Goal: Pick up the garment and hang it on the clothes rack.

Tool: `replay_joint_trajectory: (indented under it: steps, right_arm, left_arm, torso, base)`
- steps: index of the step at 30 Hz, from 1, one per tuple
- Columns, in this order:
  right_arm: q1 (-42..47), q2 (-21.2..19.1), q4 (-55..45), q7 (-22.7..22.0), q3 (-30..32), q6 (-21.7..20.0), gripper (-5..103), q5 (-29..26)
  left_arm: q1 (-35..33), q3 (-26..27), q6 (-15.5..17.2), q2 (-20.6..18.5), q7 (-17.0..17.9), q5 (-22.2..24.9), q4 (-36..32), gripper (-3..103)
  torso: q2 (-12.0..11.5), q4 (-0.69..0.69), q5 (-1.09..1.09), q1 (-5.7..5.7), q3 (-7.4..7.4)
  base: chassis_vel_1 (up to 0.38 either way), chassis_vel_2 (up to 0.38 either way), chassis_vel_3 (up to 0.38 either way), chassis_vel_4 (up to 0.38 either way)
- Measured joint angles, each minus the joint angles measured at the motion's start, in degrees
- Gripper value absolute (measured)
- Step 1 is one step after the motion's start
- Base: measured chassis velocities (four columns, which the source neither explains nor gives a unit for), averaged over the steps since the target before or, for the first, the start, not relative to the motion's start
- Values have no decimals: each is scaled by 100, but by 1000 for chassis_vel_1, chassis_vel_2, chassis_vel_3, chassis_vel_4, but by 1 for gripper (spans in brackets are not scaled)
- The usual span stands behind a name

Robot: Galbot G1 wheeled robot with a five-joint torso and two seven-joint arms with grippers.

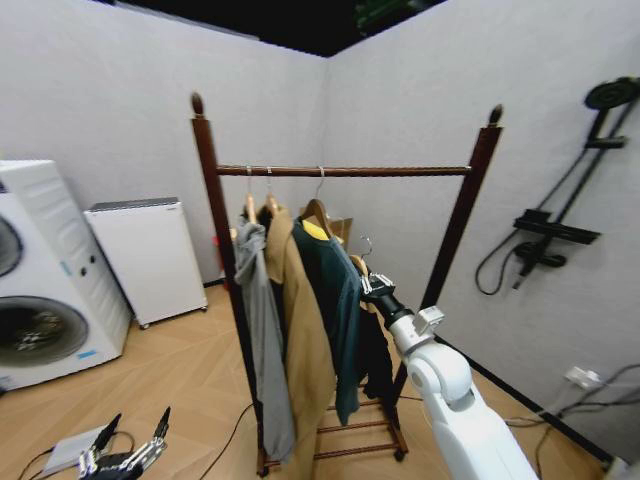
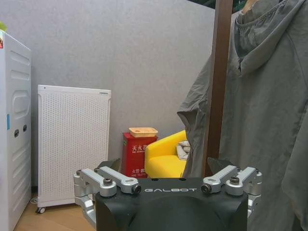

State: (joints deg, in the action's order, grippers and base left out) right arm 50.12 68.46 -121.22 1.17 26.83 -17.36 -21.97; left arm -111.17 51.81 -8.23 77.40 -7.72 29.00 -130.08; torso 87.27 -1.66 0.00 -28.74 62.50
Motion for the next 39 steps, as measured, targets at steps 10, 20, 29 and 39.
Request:
replay_joint_trajectory:
  steps: [10, 20, 29, 39]
  right_arm:
    - [-988, -445, 341, -90, -28, -274, 10, -366]
    - [-2711, -384, 1251, -266, -412, -804, 10, -736]
    - [-3669, -61, 1752, -284, -760, -998, 10, -708]
    - [-4039, -93, 2380, -305, -1052, -1307, 10, -752]
  left_arm:
    - [0, 0, 0, 0, -1, 0, -1, 100]
    - [0, 0, 0, 0, -2, 0, 0, 100]
    - [0, 0, 0, 0, -1, 0, 0, 100]
    - [0, 0, 0, 0, -1, 0, 0, 100]
  torso:
    - [-1, 1, 0, -3, 1]
    - [-1, 0, 0, -4, 2]
    - [-2, 1, 0, -4, 2]
    - [-1, 0, 1, -4, 1]
  base:
    - [0, 0, 0, 0]
    - [0, 0, 0, 0]
    - [0, 0, 0, 0]
    - [0, 0, 0, 0]
